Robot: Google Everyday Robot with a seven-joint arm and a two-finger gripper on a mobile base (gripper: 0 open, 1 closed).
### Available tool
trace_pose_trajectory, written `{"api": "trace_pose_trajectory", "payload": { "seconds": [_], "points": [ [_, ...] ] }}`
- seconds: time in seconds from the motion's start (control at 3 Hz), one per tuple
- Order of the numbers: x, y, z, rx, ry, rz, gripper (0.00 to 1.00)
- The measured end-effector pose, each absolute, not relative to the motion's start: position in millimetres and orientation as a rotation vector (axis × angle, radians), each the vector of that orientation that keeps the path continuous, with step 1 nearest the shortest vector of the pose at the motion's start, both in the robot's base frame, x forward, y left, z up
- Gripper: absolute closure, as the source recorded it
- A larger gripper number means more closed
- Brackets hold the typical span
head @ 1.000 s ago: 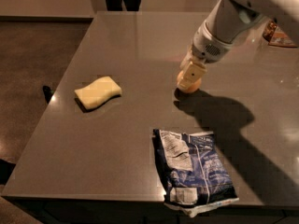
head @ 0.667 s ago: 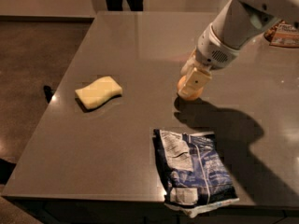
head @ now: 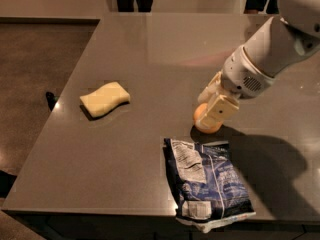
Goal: Move orange near blue chip bag
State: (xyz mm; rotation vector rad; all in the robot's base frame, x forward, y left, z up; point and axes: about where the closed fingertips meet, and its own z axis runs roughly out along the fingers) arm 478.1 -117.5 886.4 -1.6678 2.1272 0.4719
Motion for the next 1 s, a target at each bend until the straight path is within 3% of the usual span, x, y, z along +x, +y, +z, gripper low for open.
{"api": "trace_pose_trajectory", "payload": {
  "seconds": [0.33, 1.0],
  "points": [
    [463.8, -116.7, 879.0, -1.655, 2.126, 0.53, 0.87],
    [457.5, -114.5, 876.3, -1.646, 2.116, 0.564, 0.41]
  ]
}}
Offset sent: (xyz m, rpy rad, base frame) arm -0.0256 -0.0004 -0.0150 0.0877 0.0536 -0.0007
